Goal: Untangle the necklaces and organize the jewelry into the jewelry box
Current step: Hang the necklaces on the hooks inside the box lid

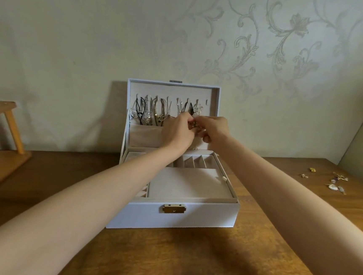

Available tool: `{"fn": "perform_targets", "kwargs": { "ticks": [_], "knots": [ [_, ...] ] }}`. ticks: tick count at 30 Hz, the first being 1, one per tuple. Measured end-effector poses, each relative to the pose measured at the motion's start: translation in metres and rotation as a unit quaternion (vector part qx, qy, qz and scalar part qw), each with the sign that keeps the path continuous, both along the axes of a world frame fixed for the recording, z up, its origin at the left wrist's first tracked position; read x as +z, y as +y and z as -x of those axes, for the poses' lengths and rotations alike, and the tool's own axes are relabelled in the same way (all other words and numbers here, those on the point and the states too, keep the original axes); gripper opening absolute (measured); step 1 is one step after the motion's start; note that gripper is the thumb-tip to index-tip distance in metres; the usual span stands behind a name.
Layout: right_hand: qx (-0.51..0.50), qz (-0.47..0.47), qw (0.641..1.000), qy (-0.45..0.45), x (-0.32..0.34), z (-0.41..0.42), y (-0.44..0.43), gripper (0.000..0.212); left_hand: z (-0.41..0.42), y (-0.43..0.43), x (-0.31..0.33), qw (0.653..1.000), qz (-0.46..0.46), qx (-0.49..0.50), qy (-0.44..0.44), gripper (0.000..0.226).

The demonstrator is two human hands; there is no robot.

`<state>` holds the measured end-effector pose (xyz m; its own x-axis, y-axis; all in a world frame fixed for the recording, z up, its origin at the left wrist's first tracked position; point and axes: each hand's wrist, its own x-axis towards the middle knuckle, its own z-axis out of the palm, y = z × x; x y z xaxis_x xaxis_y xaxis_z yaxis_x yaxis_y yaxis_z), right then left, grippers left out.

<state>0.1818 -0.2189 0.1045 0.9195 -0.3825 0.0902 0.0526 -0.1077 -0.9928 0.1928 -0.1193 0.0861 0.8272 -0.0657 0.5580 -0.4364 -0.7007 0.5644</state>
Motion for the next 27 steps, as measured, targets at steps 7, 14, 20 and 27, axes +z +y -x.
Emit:
{"fn": "perform_targets", "kwargs": {
  "ticks": [7,14,20,27],
  "knots": [
    [0.001,0.031,0.999,0.01,-0.001,0.007,-0.006,0.01,0.013,0.006,-0.005,0.998,-0.032,-0.041,-0.03,0.017],
    [0.003,0.055,0.998,0.007,-0.013,0.016,-0.011,0.019,0.012,0.009,-0.01,0.992,-0.085,-0.049,-0.076,0.025],
    [0.01,0.075,0.997,-0.009,-0.023,0.024,-0.016,0.019,0.008,0.007,-0.016,0.988,-0.147,-0.014,-0.044,0.028],
    [0.001,0.094,0.995,-0.018,-0.029,0.021,-0.019,0.009,0.01,0.006,-0.015,0.98,-0.186,0.046,-0.056,0.035]
  ]
}}
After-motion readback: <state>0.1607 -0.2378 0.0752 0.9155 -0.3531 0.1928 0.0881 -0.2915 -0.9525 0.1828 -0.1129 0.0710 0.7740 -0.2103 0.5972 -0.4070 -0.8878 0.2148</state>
